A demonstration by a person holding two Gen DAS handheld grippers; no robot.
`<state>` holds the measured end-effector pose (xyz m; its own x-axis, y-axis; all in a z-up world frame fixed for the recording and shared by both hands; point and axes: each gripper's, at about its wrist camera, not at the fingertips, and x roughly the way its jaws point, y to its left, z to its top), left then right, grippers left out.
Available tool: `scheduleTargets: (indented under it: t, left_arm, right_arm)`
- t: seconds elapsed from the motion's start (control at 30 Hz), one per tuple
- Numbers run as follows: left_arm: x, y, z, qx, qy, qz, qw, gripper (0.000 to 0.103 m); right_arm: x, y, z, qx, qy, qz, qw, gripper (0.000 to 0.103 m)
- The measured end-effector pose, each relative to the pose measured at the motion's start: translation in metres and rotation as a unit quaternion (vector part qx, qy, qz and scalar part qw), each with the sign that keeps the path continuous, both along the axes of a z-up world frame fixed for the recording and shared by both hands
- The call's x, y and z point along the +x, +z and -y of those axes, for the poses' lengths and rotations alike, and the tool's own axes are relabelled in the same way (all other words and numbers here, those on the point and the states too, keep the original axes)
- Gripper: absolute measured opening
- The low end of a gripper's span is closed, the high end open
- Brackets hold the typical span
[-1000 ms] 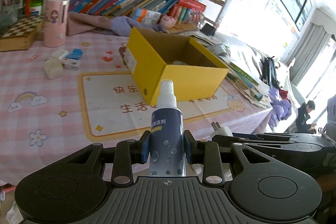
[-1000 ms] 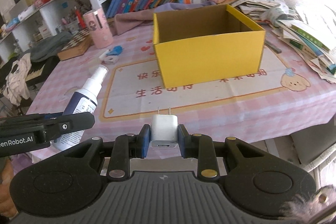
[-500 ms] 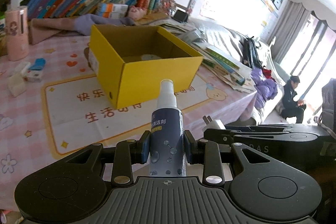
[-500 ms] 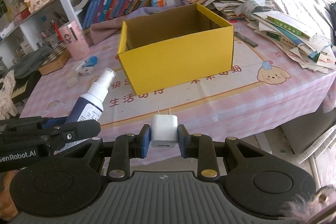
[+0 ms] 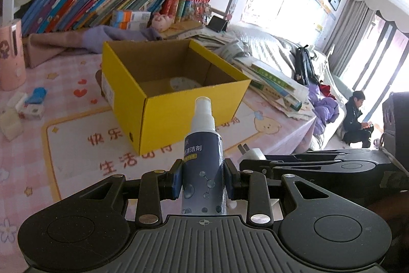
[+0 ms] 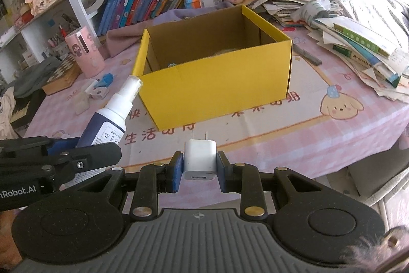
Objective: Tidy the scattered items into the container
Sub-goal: 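Carry the spray bottle and white charger toward the yellow box with both tools, then lower both tools into the box and open them, releasing bottle and charger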
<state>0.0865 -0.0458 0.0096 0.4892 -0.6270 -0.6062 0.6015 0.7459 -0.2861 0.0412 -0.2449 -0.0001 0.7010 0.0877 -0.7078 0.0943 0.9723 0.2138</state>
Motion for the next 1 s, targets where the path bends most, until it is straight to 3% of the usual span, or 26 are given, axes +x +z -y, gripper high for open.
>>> scheduleTargets:
  t: [0.23, 0.4, 0.53, 0.7, 1.0]
  left_arm:
    - [0.016, 0.011, 0.02, 0.003, -0.015, 0.03, 0.9994, 0.031]
    - [0.035, 0.029, 0.03, -0.026, -0.008, 0.047, 0.9985, 0.031]
    - [0.053, 0.04, 0.039, -0.029, 0.012, 0.061, 0.9976, 0.031]
    - [0.078, 0.042, 0.048, -0.046, 0.056, 0.05, 0.9961, 0.031]
    - [0.119, 0.034, 0.069, -0.005, 0.114, 0.061, 0.9916, 0.031]
  right_arm:
    - [0.022, 0.013, 0.019, -0.001, -0.002, 0.014, 1.0, 0.026]
    - [0.039, 0.033, 0.035, -0.008, 0.002, 0.046, 0.999, 0.026]
    - [0.057, 0.049, 0.05, -0.012, 0.011, 0.071, 0.997, 0.026]
    - [0.088, 0.058, 0.071, -0.018, 0.028, 0.084, 0.996, 0.026]
    - [0.157, 0.048, 0.087, -0.036, 0.09, 0.084, 0.992, 0.026]
